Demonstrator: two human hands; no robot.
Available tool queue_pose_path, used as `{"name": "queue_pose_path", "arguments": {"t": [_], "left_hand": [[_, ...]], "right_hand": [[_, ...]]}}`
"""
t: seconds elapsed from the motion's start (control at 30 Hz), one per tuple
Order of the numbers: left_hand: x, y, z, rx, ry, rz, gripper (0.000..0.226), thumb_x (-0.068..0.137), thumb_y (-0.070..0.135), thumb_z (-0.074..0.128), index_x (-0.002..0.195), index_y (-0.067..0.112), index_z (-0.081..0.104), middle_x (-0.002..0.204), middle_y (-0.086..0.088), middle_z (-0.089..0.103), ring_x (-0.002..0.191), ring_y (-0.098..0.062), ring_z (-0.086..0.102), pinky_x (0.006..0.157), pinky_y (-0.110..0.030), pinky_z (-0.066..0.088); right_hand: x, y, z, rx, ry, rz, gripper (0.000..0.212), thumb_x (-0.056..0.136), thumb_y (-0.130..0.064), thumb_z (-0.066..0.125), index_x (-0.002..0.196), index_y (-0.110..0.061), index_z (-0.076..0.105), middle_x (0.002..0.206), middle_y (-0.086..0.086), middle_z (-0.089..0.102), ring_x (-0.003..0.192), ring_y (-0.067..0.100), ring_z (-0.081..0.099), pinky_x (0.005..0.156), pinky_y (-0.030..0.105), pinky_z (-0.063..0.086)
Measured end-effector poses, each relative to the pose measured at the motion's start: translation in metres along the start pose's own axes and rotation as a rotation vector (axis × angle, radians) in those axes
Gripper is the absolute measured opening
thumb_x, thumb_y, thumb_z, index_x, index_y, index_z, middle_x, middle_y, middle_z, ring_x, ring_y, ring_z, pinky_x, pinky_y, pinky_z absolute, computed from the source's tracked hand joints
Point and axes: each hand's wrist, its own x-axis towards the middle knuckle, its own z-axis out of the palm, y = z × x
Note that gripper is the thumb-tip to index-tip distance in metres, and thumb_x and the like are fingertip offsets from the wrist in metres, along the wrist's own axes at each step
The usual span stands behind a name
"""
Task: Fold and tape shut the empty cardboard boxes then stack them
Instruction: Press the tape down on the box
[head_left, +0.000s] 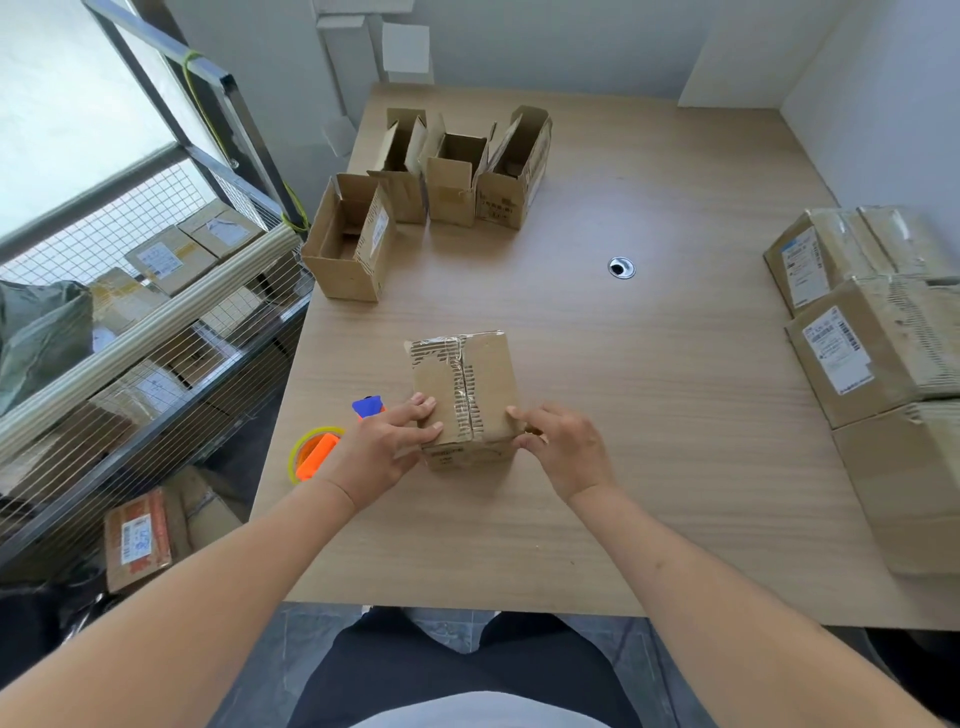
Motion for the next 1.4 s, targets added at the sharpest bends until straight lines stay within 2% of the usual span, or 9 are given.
{"name": "queue_pose_path", "arguments": {"t": [0.23, 0.4, 0.6, 0.73, 0.83, 0.97, 1.07, 1.17, 1.4], "left_hand": [[0.007, 0.017, 0.011, 0.038, 0.016, 0.008, 0.050, 0.075, -0.010, 0.083, 0.120, 0.009, 0.076, 0.140, -0.013, 0.062, 0.133, -0.034, 0.055, 0.108, -0.041, 0.046], [0.015, 0.019, 0.006, 0.124, 0.018, 0.007, 0.048, 0.076, -0.012, 0.082, 0.116, 0.014, 0.078, 0.132, -0.010, 0.067, 0.127, -0.032, 0.061, 0.101, -0.050, 0.051], [0.031, 0.024, 0.003, 0.253, -0.013, 0.028, 0.055, 0.056, -0.008, 0.094, 0.100, 0.022, 0.083, 0.110, -0.006, 0.078, 0.101, -0.029, 0.075, 0.064, -0.045, 0.064], [0.038, 0.047, 0.008, 0.321, 0.000, 0.032, 0.050, 0.046, 0.006, 0.102, 0.088, 0.024, 0.083, 0.099, 0.000, 0.080, 0.086, -0.023, 0.078, 0.048, -0.037, 0.060], [0.046, 0.060, 0.013, 0.352, -0.019, 0.053, 0.017, 0.071, 0.017, 0.084, 0.081, 0.030, 0.079, 0.078, 0.003, 0.076, 0.068, -0.023, 0.075, 0.046, -0.034, 0.056], [0.057, 0.064, 0.010, 0.389, -0.136, 0.097, 0.020, 0.085, 0.020, 0.063, 0.086, 0.037, 0.074, 0.068, 0.006, 0.069, 0.061, -0.027, 0.066, 0.049, -0.036, 0.050], [0.063, 0.061, 0.003, 0.219, -0.055, 0.084, 0.031, 0.082, 0.010, 0.062, 0.101, 0.025, 0.080, 0.090, 0.002, 0.076, 0.079, -0.028, 0.071, 0.058, -0.035, 0.056], [0.067, 0.053, -0.002, 0.160, -0.067, 0.033, 0.040, 0.085, -0.001, 0.071, 0.119, 0.020, 0.077, 0.135, -0.004, 0.067, 0.126, -0.026, 0.063, 0.094, -0.037, 0.056], [0.049, 0.040, 0.000, 0.131, -0.281, -0.079, 0.071, 0.090, 0.050, 0.072, 0.153, 0.031, 0.046, 0.167, 0.004, 0.024, 0.155, -0.016, 0.018, 0.127, -0.035, 0.015]], "right_hand": [[0.000, -0.015, -0.008, 0.316, 0.063, 0.557, 0.038, 0.078, -0.005, 0.083, 0.115, -0.011, 0.077, 0.100, 0.004, 0.079, 0.089, 0.005, 0.071, 0.095, 0.021, 0.052], [-0.007, -0.039, -0.005, 0.274, 0.081, 0.622, 0.043, 0.091, -0.014, 0.063, 0.133, -0.013, 0.068, 0.120, 0.004, 0.074, 0.110, 0.017, 0.071, 0.106, 0.030, 0.049], [-0.011, -0.043, 0.002, 0.367, 0.064, 0.695, 0.052, 0.097, -0.026, 0.060, 0.148, -0.021, 0.053, 0.133, -0.003, 0.068, 0.121, 0.011, 0.062, 0.107, 0.023, 0.043], [-0.016, -0.034, 0.005, 0.416, -0.058, 0.564, 0.097, 0.084, -0.039, 0.078, 0.162, -0.021, 0.022, 0.161, 0.002, 0.030, 0.148, 0.016, 0.034, 0.121, 0.028, 0.029], [-0.018, -0.032, 0.000, 0.259, -0.220, 0.483, 0.134, 0.065, -0.054, 0.090, 0.161, -0.039, -0.003, 0.168, 0.004, -0.012, 0.156, 0.021, 0.009, 0.120, 0.032, 0.025], [-0.008, -0.028, -0.013, -0.121, -0.312, 0.361, 0.132, 0.063, -0.068, 0.084, 0.161, -0.040, 0.000, 0.163, 0.007, -0.032, 0.156, 0.031, -0.010, 0.125, 0.044, 0.021], [0.004, -0.023, -0.026, -0.351, -0.357, 0.164, 0.107, 0.076, -0.044, 0.080, 0.159, -0.041, 0.013, 0.164, 0.009, -0.019, 0.151, 0.035, 0.001, 0.121, 0.046, 0.029], [0.016, -0.015, -0.039, -0.465, -0.373, 0.049, 0.098, 0.083, -0.013, 0.072, 0.156, -0.048, 0.018, 0.166, 0.006, -0.001, 0.143, 0.033, 0.016, 0.116, 0.043, 0.034], [0.028, -0.005, -0.050, -0.520, -0.441, -0.020, 0.094, 0.089, -0.007, 0.054, 0.156, -0.055, 0.009, 0.164, 0.006, 0.010, 0.133, 0.033, 0.034, 0.108, 0.041, 0.041]]}}
